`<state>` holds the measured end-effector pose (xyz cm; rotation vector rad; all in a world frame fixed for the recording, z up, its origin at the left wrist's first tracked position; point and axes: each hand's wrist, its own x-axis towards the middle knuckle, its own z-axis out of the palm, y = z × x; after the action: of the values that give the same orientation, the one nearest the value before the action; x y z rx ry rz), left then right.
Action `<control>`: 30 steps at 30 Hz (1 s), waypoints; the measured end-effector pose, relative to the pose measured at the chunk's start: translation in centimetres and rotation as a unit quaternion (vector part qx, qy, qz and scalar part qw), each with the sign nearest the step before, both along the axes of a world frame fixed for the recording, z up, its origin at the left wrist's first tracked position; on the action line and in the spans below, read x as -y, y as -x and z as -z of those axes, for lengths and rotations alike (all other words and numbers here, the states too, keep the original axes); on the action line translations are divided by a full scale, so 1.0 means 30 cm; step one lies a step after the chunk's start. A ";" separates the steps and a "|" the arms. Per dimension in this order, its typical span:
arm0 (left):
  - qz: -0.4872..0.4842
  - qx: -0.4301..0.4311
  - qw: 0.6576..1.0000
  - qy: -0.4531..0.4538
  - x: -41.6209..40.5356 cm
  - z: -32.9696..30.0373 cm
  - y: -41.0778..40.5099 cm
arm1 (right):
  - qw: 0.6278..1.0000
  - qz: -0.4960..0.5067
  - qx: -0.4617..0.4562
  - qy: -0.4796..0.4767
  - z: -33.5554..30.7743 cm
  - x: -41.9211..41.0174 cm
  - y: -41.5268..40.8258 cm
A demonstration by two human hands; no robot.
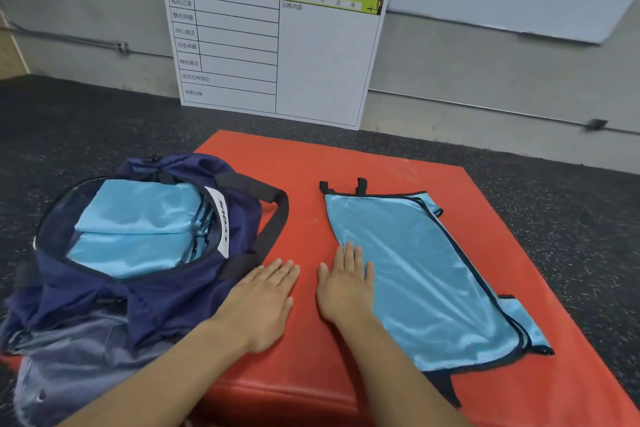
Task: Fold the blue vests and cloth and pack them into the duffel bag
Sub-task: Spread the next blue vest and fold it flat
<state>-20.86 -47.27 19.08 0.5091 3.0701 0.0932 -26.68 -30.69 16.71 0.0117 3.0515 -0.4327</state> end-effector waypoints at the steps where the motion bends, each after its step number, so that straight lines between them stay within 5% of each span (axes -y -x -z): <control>1: -0.004 -0.002 1.000 0.003 -0.001 -0.002 0.002 | 0.999 0.019 0.013 0.025 -0.015 0.020 0.038; 5: 0.017 -0.016 0.999 0.025 0.015 0.037 0.002 | 0.947 0.038 0.068 0.312 -0.126 0.052 0.158; 7: 0.021 -0.010 1.000 0.021 0.021 0.040 -0.004 | 0.923 -0.007 0.045 0.383 -0.161 0.014 0.149; 10: 0.020 -0.019 1.000 0.004 0.023 0.030 -0.006 | 0.944 -0.081 0.011 0.320 -0.144 -0.133 0.086; 16: 0.116 0.001 0.993 -0.034 -0.086 0.013 -0.059 | 0.989 -0.150 -0.010 -0.009 -0.004 -0.522 -0.107; 22: 0.193 0.015 0.980 -0.053 -0.270 0.057 -0.129 | 0.957 -0.276 0.057 -0.064 -0.072 -0.666 -0.309; 30: 0.193 0.048 0.980 -0.028 -0.215 0.035 -0.195 | 0.953 -0.251 0.090 -0.145 -0.172 -1.068 -0.373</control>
<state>-15.01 -40.83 18.02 1.0554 2.8198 0.1877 -15.48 1.34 21.89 -0.6540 2.7590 0.0503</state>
